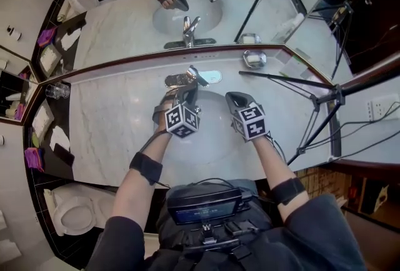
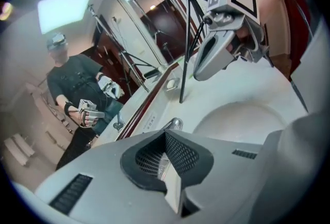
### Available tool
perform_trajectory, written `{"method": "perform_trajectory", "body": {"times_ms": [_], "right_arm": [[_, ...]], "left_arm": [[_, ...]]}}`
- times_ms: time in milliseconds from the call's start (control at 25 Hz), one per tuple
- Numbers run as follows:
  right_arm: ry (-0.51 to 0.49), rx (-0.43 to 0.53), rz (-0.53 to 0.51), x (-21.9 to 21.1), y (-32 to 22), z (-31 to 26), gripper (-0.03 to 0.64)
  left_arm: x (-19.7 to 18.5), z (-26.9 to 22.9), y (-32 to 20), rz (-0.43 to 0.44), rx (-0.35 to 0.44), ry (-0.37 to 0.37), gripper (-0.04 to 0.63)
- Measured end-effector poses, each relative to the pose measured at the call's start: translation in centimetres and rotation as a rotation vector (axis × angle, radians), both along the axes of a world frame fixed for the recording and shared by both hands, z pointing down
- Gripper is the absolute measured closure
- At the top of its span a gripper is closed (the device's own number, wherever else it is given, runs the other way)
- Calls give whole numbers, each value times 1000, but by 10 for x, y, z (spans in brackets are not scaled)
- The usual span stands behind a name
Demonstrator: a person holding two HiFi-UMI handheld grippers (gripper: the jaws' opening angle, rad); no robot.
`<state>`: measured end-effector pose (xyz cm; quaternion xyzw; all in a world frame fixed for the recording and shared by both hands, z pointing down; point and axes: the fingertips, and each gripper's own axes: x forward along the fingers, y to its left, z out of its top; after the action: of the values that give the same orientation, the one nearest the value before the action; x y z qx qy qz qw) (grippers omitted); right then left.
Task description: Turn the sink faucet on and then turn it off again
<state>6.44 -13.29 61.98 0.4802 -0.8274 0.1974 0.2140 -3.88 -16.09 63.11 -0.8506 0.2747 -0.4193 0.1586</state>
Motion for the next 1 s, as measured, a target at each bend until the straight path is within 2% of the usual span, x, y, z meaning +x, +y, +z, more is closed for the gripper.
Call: {"method": "perform_trajectory", "body": {"times_ms": [200, 400, 640, 1000], "right_arm": [[1, 27, -4, -3, 0, -13, 598], [-2, 43, -2, -3, 2, -24, 598], [-7, 57, -5, -8, 7, -32, 598], [-64, 68, 11, -11, 12, -49, 598]], "left_arm": [[-14, -29, 7, -105, -48, 149, 594], [-38, -48, 15, -211, -89, 267, 594], [-69, -65, 24, -369, -173, 456, 594], [-109, -71, 44, -501, -221, 564, 595]]}}
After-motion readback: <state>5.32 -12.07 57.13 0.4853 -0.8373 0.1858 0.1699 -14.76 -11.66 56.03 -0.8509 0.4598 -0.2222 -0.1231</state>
